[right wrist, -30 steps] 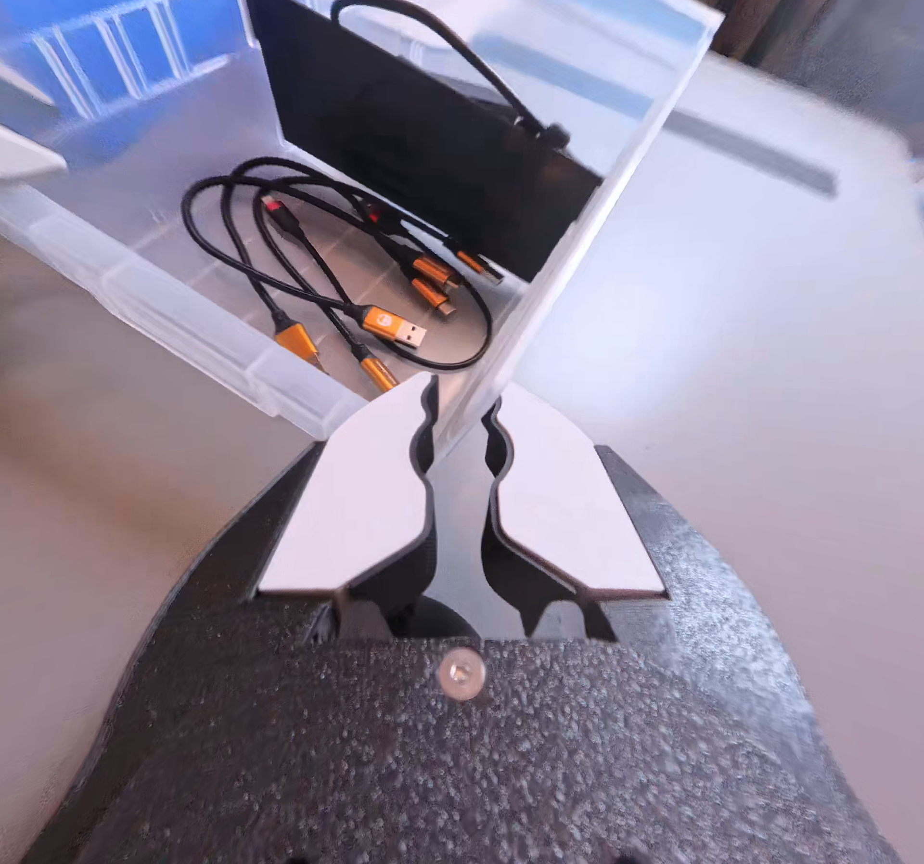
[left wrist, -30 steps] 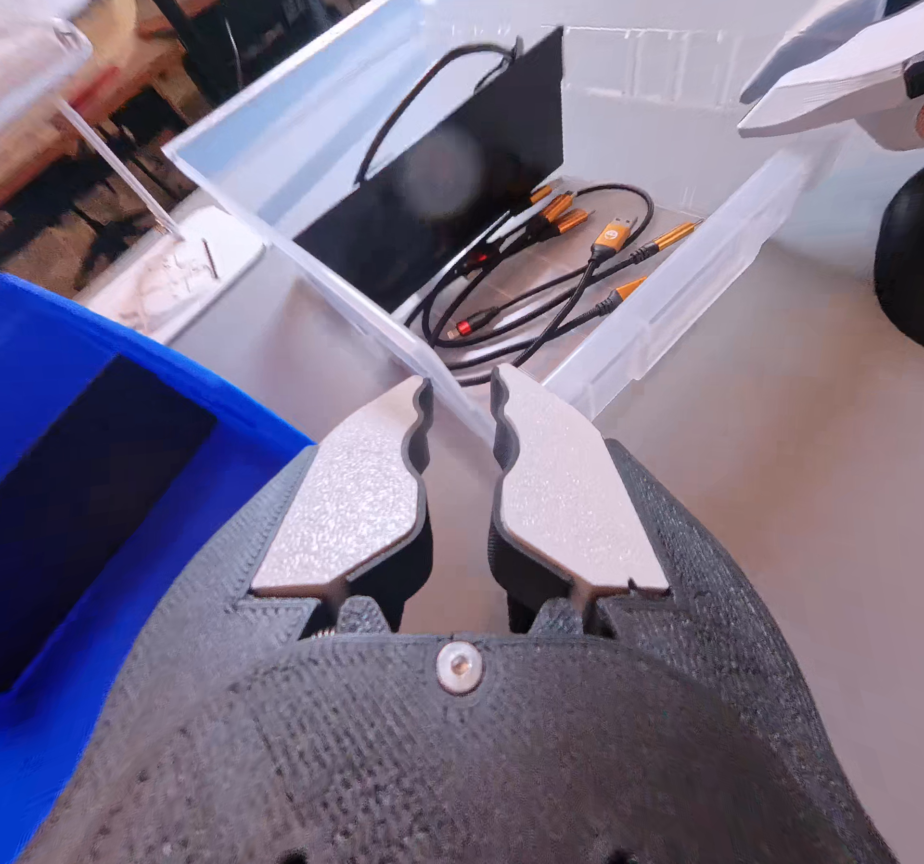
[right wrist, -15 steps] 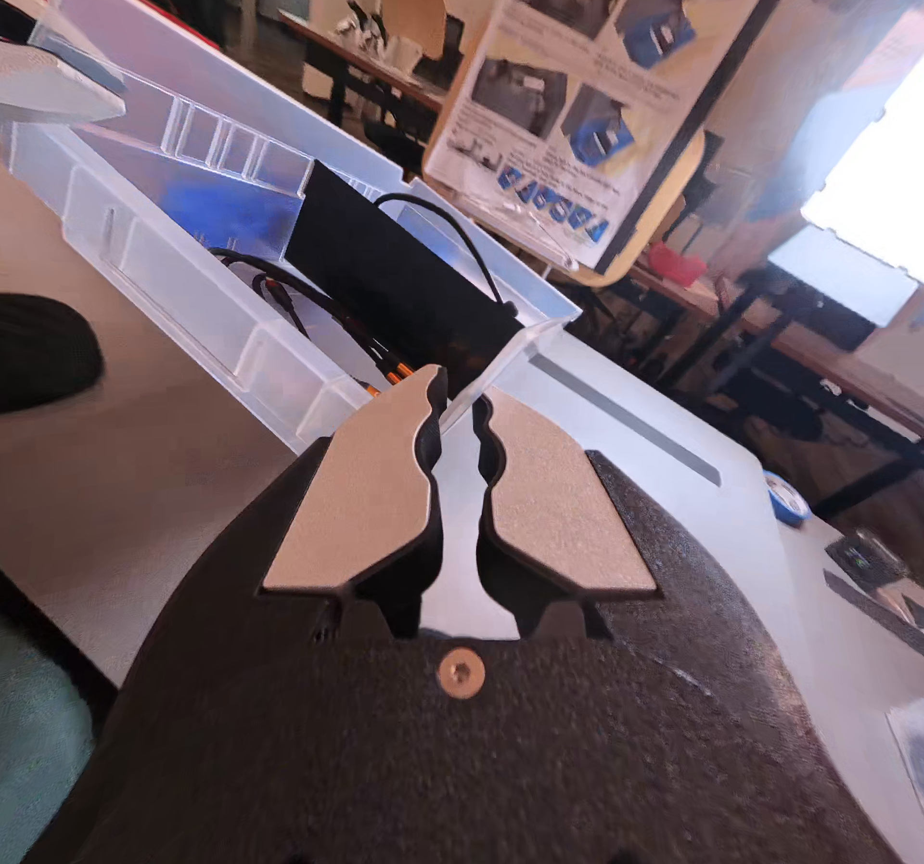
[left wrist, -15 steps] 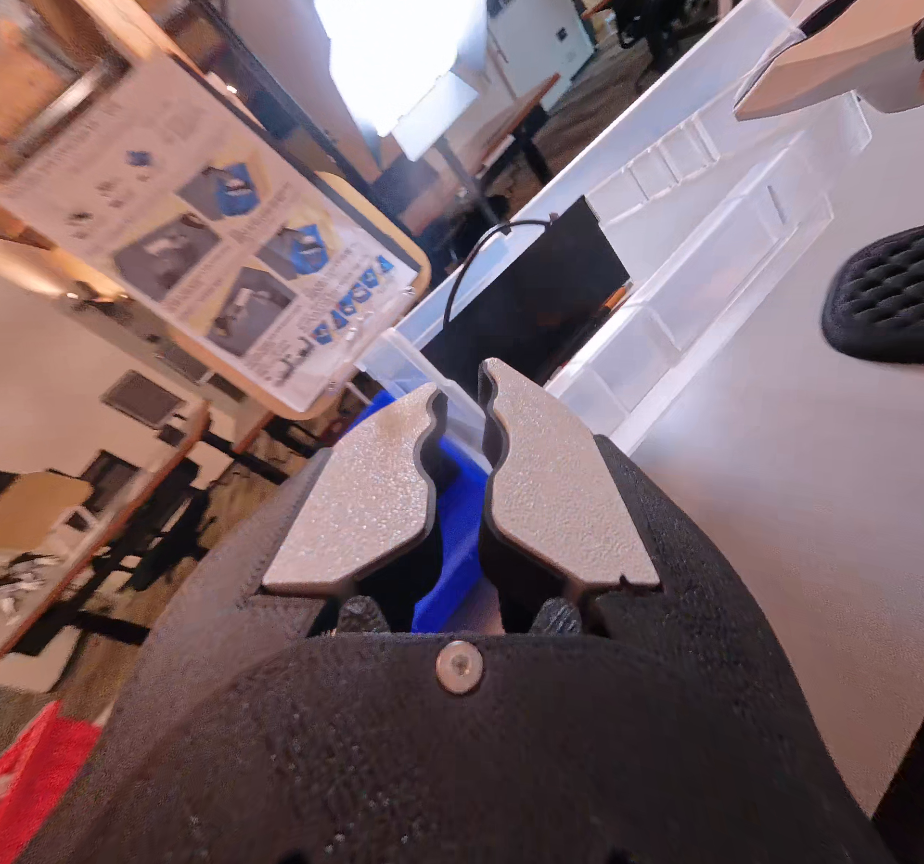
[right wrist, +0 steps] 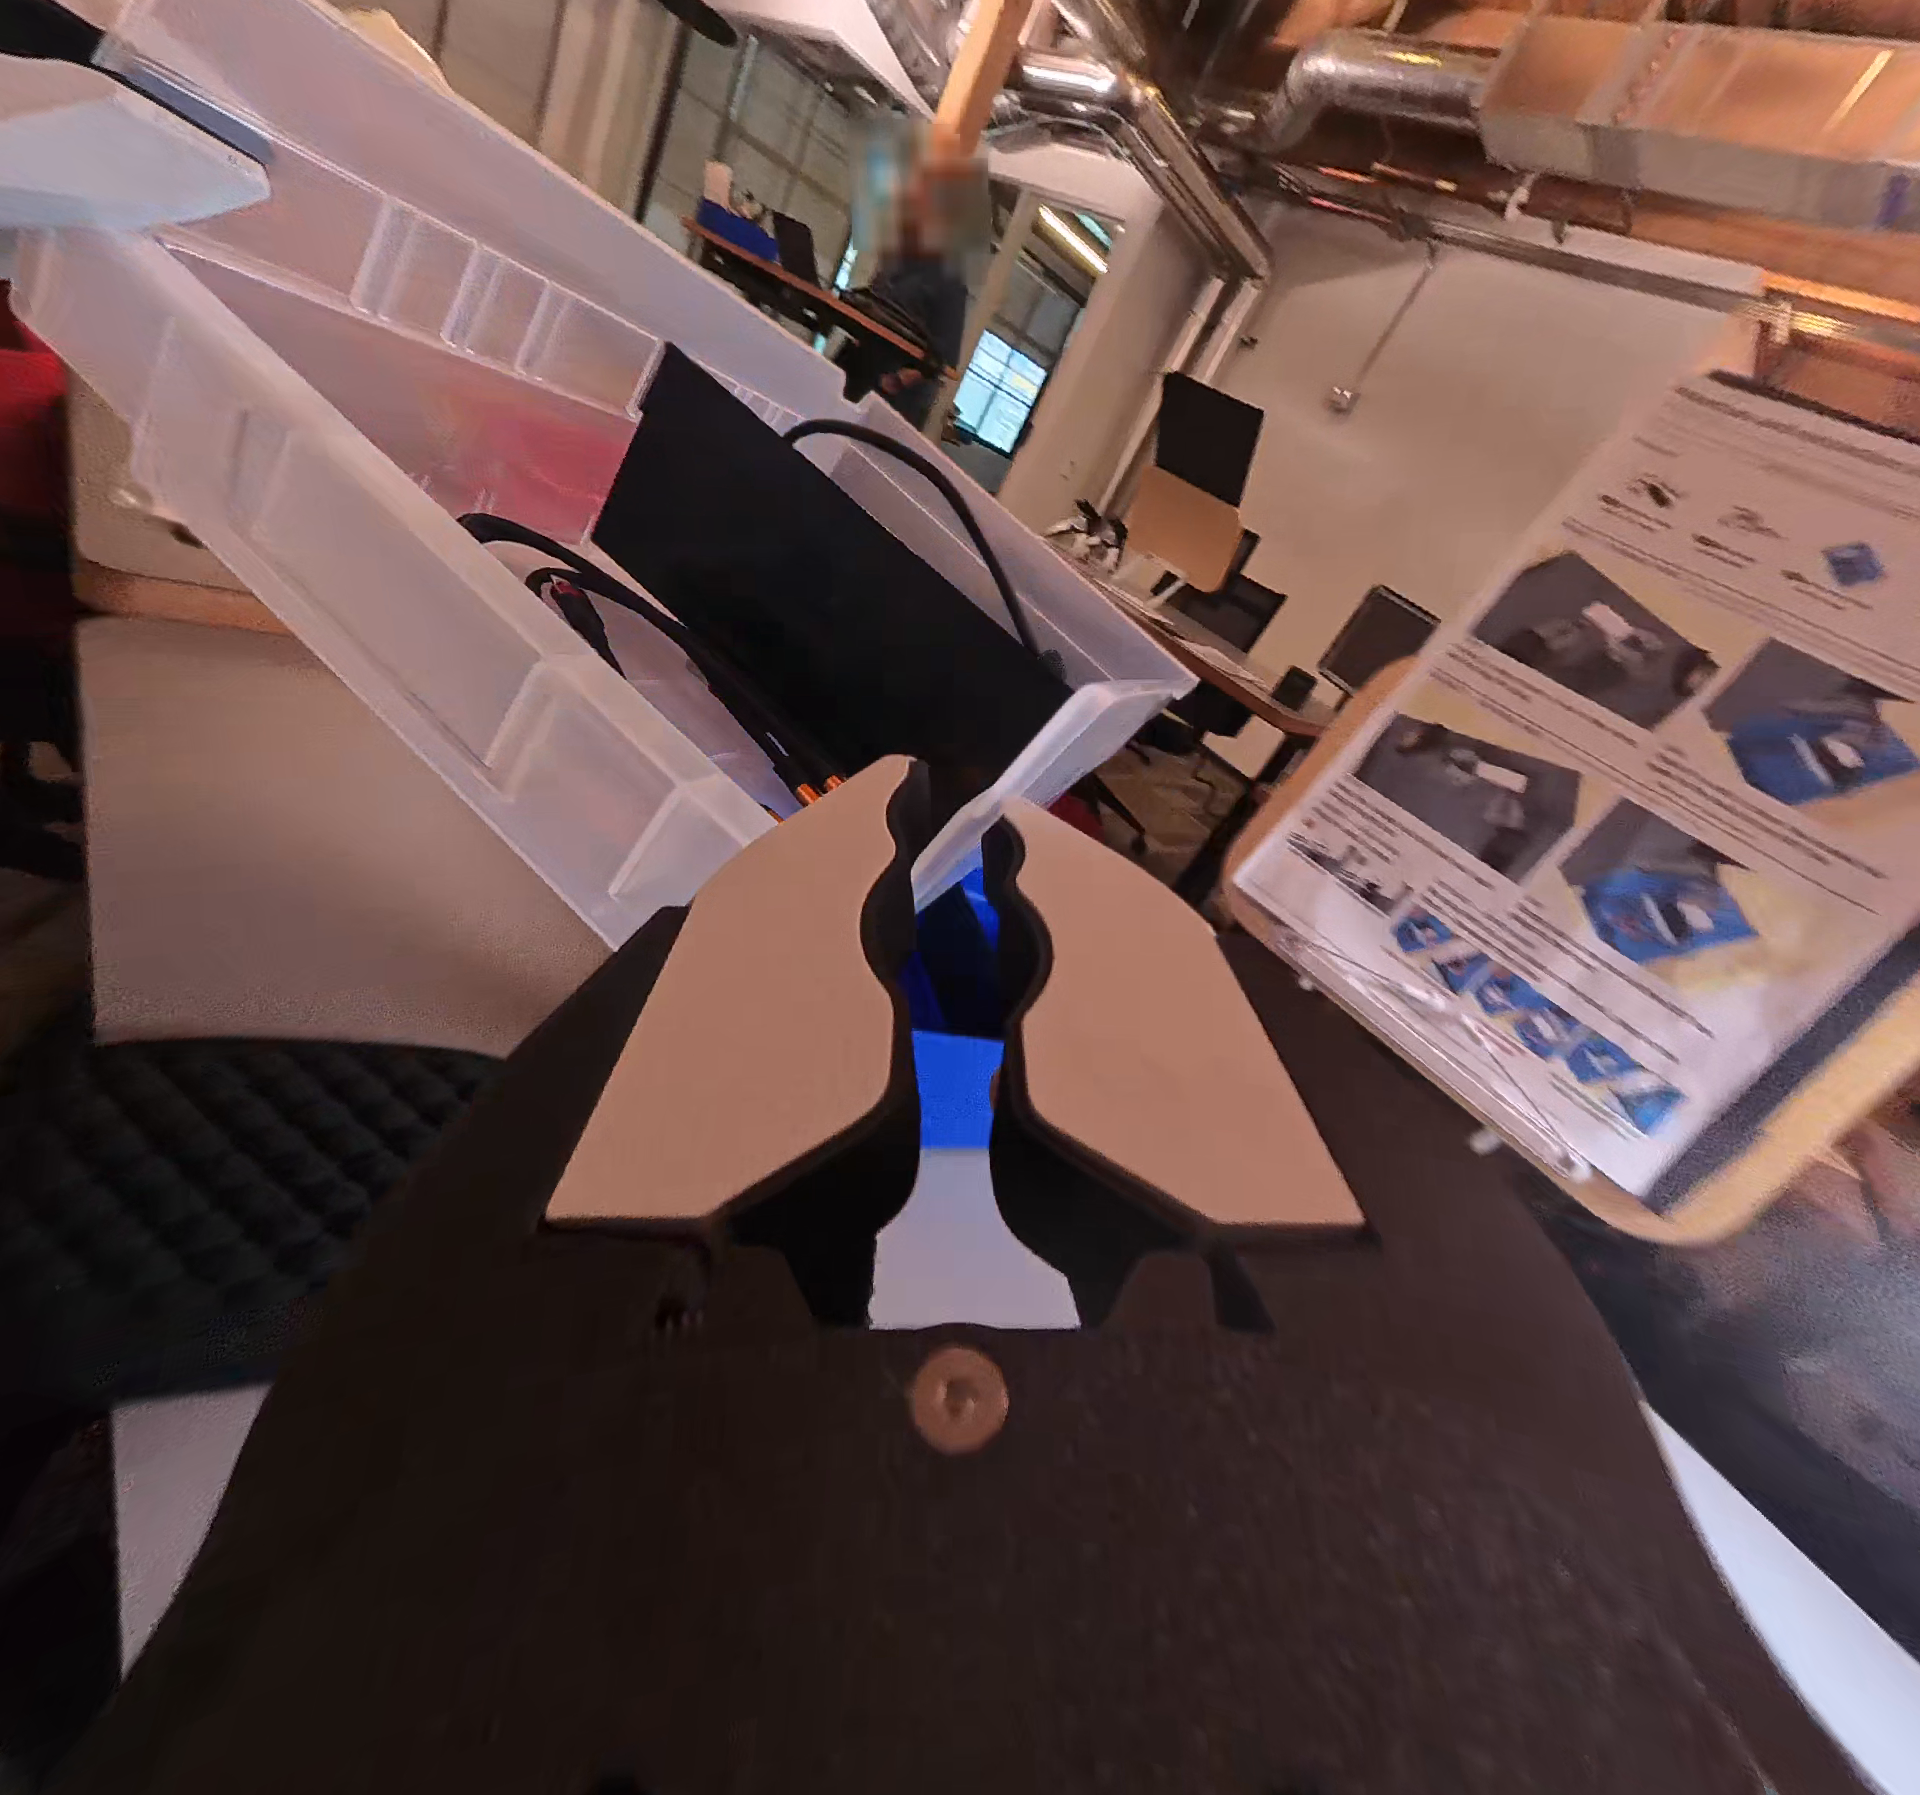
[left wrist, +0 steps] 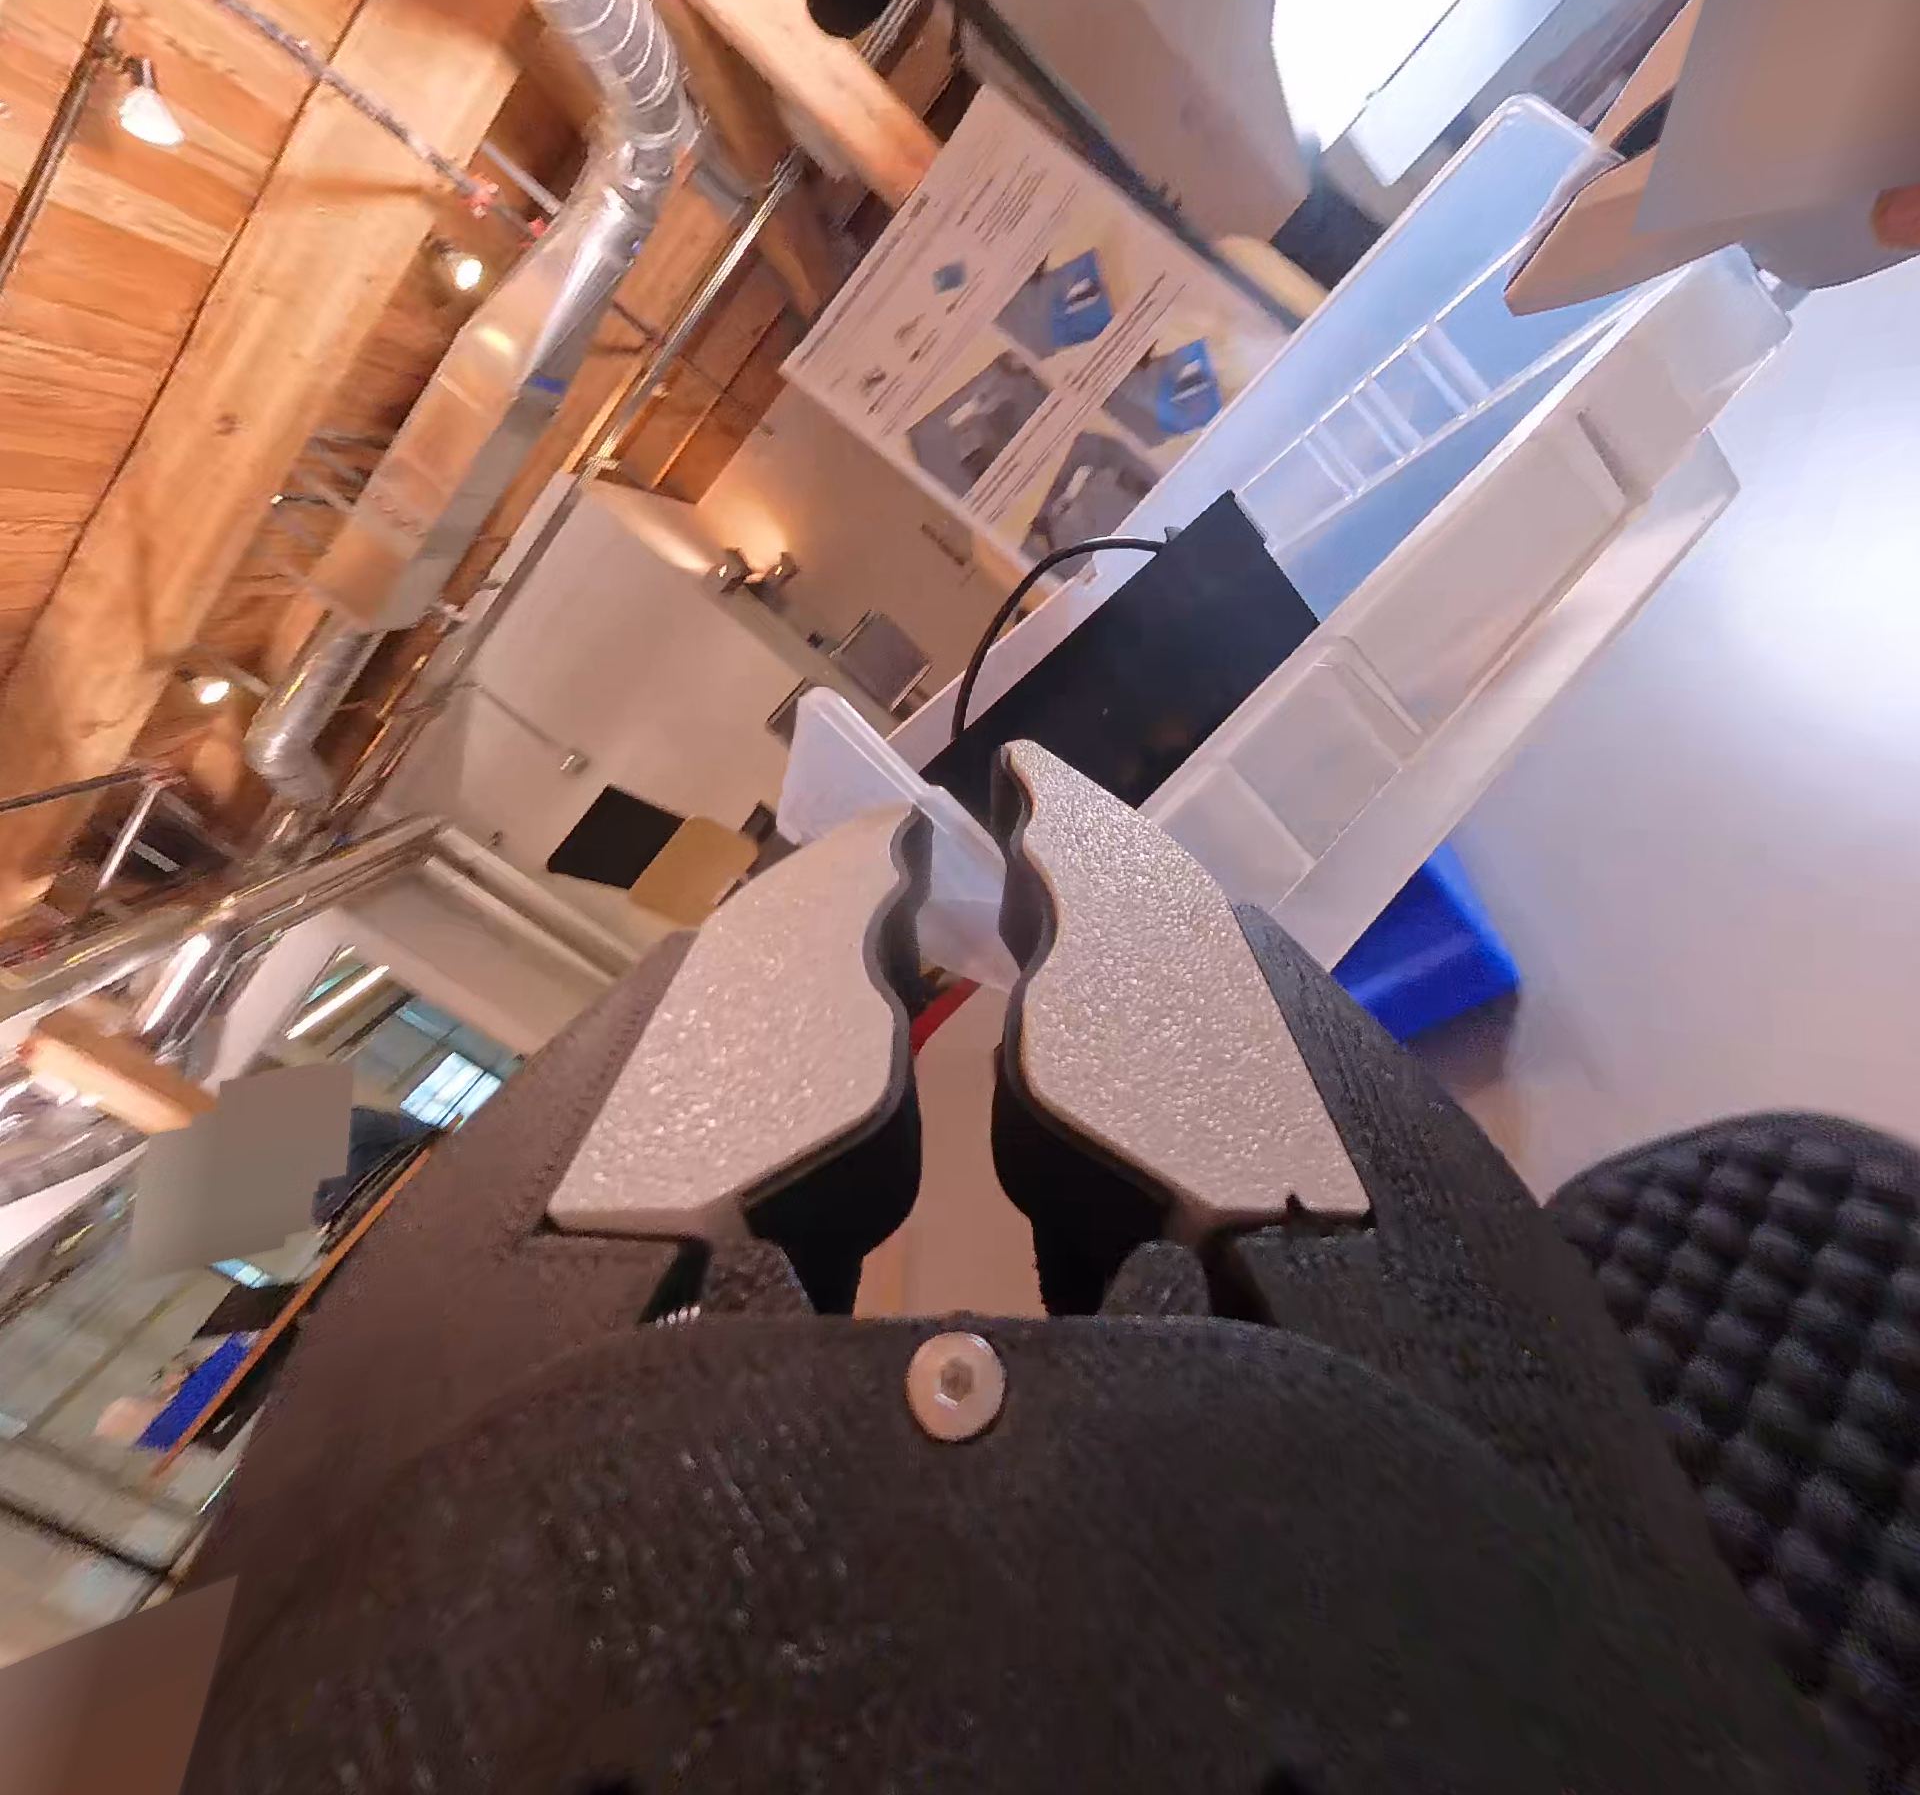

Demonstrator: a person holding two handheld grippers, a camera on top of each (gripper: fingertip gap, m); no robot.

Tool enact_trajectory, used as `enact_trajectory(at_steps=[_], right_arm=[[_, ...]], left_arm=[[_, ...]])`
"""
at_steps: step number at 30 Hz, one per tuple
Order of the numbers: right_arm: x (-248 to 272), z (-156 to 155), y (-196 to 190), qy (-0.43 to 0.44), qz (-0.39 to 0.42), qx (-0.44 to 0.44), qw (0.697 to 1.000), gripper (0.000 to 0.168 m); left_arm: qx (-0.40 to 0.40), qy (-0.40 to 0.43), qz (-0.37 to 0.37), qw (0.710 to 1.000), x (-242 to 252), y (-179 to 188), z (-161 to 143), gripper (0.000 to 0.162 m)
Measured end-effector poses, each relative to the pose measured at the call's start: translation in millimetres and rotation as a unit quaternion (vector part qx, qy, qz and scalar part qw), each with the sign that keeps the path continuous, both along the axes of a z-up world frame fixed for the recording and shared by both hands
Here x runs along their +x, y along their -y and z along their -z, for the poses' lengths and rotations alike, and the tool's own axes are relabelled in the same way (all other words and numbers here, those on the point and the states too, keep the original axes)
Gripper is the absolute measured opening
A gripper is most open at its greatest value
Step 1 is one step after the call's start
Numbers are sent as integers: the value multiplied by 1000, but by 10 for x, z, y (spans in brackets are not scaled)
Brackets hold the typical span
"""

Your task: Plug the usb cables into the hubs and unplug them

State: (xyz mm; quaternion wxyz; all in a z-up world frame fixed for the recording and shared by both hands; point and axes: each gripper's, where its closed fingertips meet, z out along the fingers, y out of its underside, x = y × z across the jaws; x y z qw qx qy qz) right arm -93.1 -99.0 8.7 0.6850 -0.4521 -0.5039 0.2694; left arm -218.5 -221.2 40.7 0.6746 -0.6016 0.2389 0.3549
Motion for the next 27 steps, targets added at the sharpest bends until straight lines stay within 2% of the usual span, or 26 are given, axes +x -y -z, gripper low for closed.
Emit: enact_trajectory(at_steps=[4,9,12,19,22,25,27], right_arm=[[-587,238,136,3,-63,-30,998,11],[-1060,857,224,40,-123,-114,985,11],[-1175,1242,194,73,-134,-155,976,12],[-1185,1709,-36,131,-131,-204,961,18],[-1119,1834,-65,161,-161,-213,950,17],[-954,1788,-175,213,-196,-204,935,29],[-875,1650,-439,239,-189,-178,936,44]], left_arm=[[-38,0,-59,998,-435,244,166,12],[-144,24,-99,984,-772,342,584,12],[-239,54,-112,963,-907,306,988,12],[-399,134,-97,902,-976,192,1781,21],[-457,178,-79,868,-1010,168,2140,23],[-523,200,-82,824,-1098,249,2506,39],[-500,225,-50,835,-1098,219,2435,37]])
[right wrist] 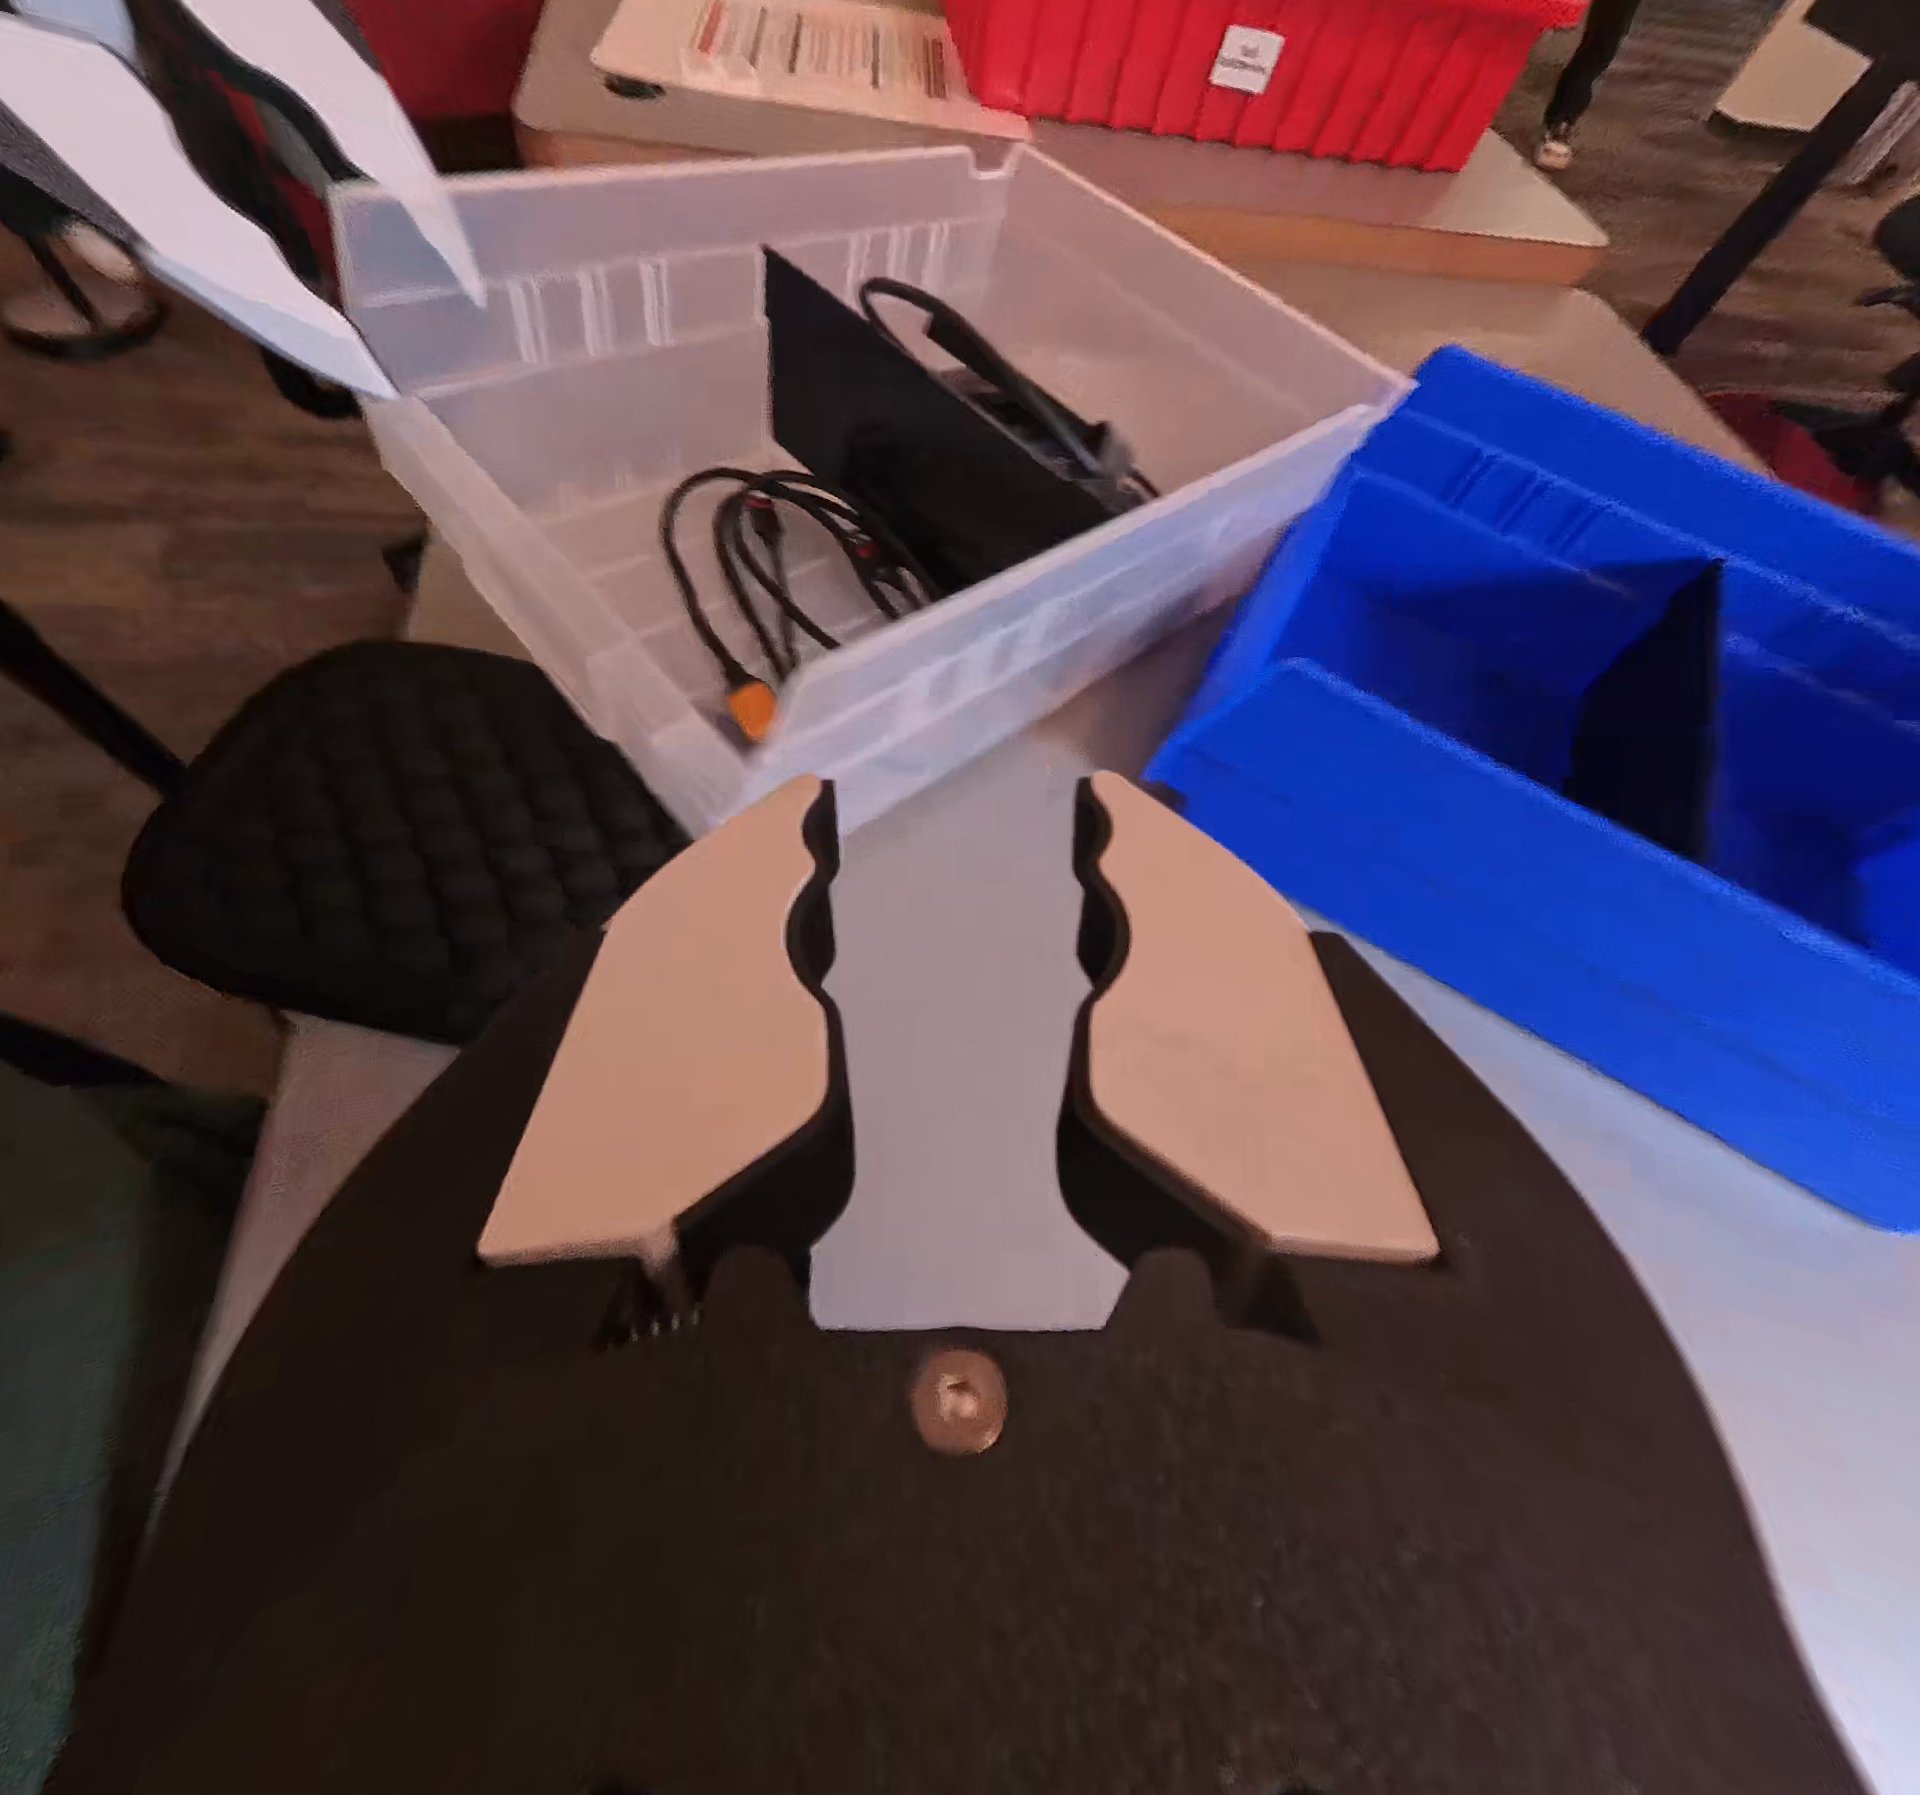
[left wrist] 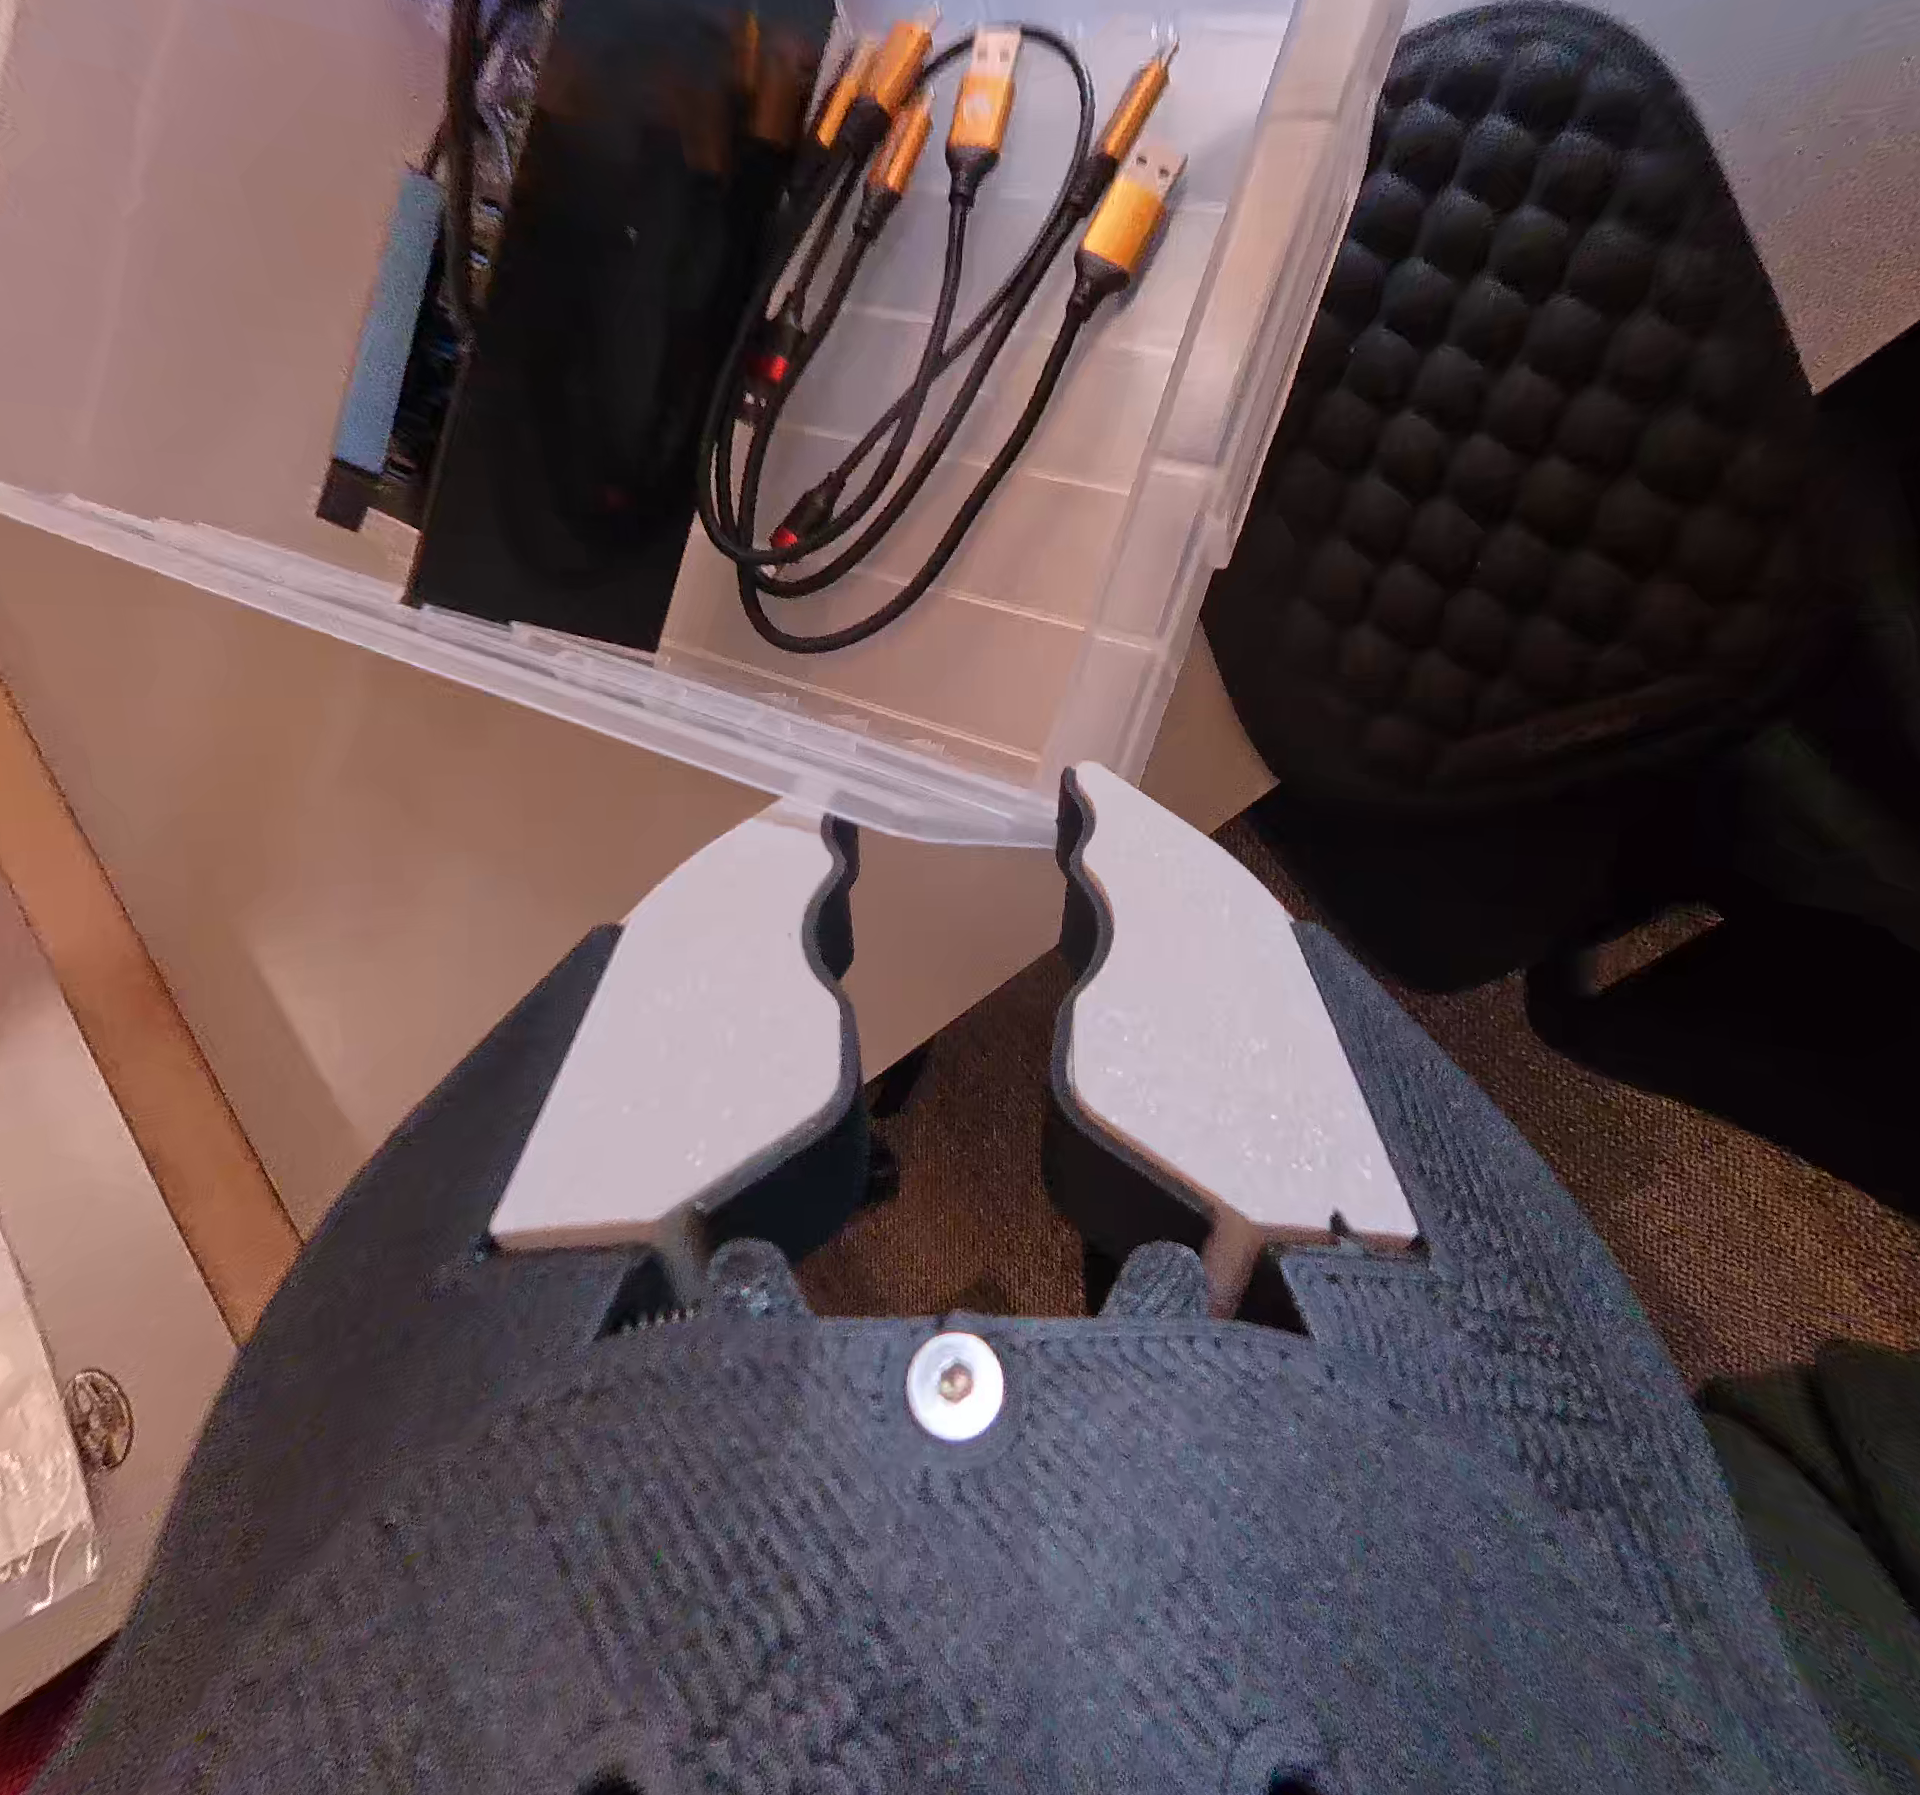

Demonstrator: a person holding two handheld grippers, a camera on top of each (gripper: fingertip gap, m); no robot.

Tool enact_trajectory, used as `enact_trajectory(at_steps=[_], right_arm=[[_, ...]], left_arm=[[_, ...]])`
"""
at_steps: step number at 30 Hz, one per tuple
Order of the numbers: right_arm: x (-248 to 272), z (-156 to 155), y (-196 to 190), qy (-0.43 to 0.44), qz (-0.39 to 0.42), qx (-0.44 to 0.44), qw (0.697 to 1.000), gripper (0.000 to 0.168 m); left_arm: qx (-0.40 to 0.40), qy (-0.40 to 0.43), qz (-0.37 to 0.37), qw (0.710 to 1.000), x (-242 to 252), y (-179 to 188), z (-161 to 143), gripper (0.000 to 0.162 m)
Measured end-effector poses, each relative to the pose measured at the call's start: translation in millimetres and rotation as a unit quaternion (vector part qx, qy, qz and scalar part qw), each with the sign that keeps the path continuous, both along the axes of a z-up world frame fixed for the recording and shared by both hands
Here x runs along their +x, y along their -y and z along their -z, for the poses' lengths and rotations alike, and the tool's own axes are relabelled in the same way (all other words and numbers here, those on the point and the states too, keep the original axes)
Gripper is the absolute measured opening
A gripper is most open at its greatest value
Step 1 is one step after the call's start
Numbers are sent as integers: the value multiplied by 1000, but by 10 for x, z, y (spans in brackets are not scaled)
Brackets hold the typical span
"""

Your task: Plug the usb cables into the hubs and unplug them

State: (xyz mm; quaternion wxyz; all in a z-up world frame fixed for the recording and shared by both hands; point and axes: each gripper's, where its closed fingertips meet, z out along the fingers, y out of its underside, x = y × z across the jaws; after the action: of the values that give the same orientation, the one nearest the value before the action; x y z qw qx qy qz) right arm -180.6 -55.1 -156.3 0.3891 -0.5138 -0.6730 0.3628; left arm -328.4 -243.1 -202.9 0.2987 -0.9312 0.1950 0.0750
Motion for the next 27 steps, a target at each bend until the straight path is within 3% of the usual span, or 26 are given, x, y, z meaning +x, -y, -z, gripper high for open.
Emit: enact_trajectory(at_steps=[5,9,11,13,14,17,22,27], right_arm=[[-188,-24,-672,87,-22,175,981,64],[-642,289,-841,166,-84,332,925,66],[-772,506,-935,205,-101,374,899,57],[-804,580,-1061,210,-96,428,874,26],[-744,578,-1050,215,-106,431,870,24],[-289,579,-964,259,-122,389,876,18],[920,581,-937,294,-108,373,873,19],[2127,566,-1180,327,-39,390,860,26]], left_arm=[[48,-19,10,999,-54,-2,-221,38],[42,-31,14,999,-56,-31,-254,39],[38,-33,16,999,-58,-28,-258,39],[35,-30,22,999,-59,-7,-246,39],[37,-27,26,999,-60,8,-239,40],[48,-11,37,998,-60,50,-240,40],[70,20,41,997,-67,55,-259,42],[55,35,49,997,14,-36,-141,58]])
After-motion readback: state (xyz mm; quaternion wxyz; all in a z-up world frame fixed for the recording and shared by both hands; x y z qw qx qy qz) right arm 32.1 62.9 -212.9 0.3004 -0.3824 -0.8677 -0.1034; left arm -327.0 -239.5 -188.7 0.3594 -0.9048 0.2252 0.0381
